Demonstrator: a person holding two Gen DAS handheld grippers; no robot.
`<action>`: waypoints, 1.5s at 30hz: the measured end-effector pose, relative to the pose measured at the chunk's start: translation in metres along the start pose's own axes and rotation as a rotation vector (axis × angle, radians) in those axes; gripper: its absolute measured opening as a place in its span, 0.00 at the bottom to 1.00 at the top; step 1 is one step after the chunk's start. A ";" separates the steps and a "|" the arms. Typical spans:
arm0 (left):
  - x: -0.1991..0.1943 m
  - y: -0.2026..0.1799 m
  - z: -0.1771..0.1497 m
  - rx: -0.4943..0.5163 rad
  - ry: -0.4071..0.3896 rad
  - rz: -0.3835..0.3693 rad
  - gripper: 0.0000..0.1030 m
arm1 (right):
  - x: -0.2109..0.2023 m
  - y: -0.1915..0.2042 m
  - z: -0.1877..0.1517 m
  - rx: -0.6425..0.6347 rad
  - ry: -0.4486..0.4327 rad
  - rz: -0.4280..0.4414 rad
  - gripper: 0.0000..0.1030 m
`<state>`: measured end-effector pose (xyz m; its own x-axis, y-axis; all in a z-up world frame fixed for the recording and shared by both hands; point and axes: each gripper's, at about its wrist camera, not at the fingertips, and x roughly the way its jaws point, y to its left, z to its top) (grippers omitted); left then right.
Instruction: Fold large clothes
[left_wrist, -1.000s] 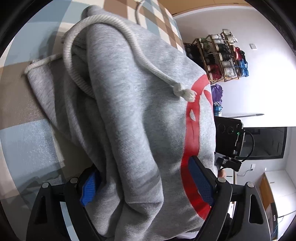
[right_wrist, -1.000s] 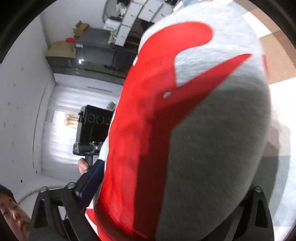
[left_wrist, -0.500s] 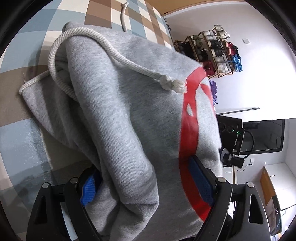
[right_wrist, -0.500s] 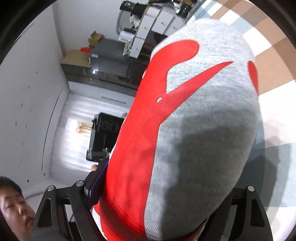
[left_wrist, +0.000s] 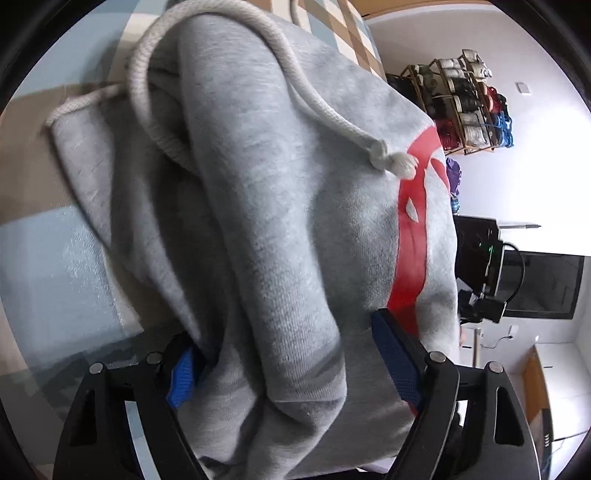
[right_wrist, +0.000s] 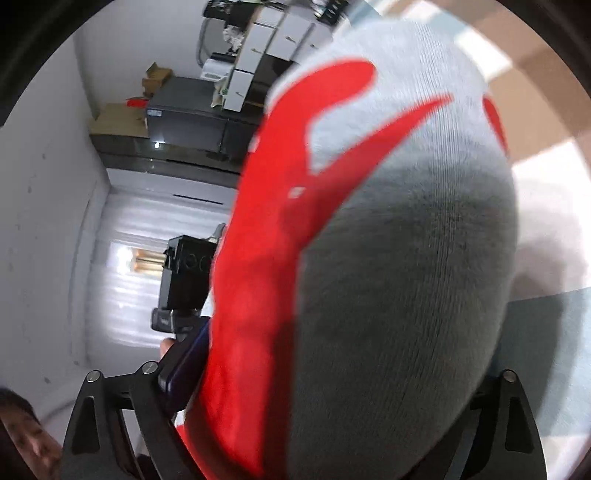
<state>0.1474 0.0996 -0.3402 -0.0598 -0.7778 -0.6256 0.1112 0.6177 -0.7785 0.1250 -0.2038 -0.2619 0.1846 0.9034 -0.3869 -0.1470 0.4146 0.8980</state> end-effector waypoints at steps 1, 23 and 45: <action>-0.001 -0.001 -0.001 0.008 -0.001 -0.006 0.74 | 0.001 0.000 0.000 0.001 -0.001 -0.002 0.92; -0.019 -0.071 -0.015 0.194 -0.068 -0.154 0.71 | -0.089 0.031 -0.037 -0.060 -0.236 0.106 0.70; 0.117 -0.349 0.031 0.482 0.111 -0.219 0.69 | -0.433 0.093 -0.067 -0.197 -0.464 -0.115 0.72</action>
<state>0.1323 -0.2104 -0.1402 -0.2340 -0.8495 -0.4729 0.5253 0.2988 -0.7967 -0.0337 -0.5488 -0.0251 0.6157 0.7257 -0.3072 -0.2720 0.5615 0.7815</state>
